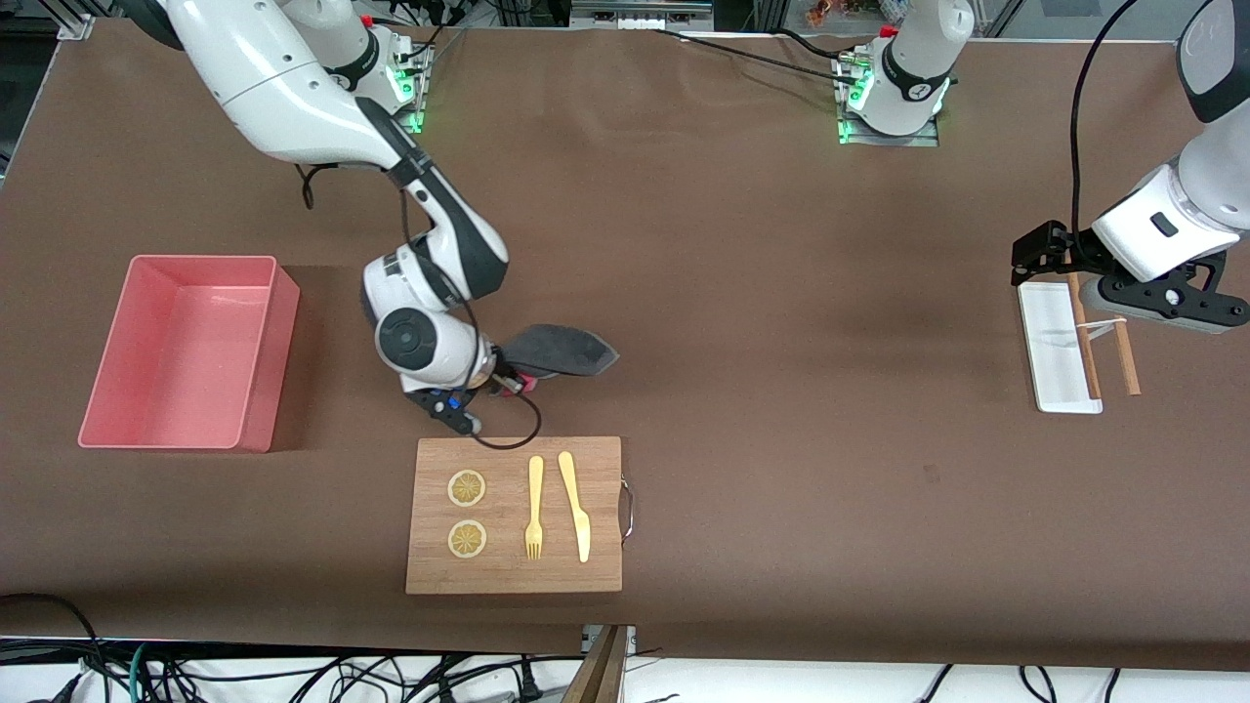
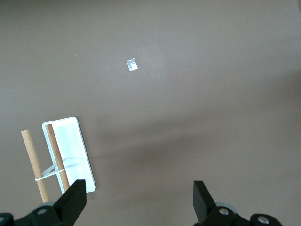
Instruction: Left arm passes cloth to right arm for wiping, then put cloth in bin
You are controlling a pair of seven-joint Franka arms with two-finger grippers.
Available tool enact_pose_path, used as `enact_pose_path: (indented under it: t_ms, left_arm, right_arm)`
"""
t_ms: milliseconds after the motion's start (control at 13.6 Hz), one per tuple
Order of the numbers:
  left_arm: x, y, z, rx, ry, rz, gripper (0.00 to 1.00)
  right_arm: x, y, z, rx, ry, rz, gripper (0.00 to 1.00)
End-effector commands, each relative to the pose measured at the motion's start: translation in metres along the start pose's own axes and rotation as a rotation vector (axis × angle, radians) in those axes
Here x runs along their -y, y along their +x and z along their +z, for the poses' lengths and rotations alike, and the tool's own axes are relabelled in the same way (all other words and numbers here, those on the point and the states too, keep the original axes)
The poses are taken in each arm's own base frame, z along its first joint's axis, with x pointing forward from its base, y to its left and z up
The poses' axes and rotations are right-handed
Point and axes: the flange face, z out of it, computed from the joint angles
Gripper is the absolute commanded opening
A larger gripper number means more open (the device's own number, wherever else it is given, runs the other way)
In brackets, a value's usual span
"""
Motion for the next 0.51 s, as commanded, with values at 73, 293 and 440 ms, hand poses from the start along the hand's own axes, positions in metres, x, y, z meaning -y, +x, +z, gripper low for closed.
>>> enact_pose_path:
  t_ms: [73, 293, 440]
  left_arm:
    - [-0.001, 0.0, -0.002, 0.008, -0.007, 0.007, 1.0]
    - [-0.001, 0.0, -0.002, 0.008, -0.007, 0.007, 1.0]
    - [-0.001, 0.0, -0.002, 0.008, -0.007, 0.007, 1.0]
  right_arm:
    - [-0.057, 0.045, -0.04, 0.016, -0.088, -0.146, 0.0]
    - [-0.112, 0.074, -0.09, 0.053, -0.148, -0.257, 0.0]
    - [-0.15, 0.091, -0.12, 0.108, -0.181, -0.335, 0.0]
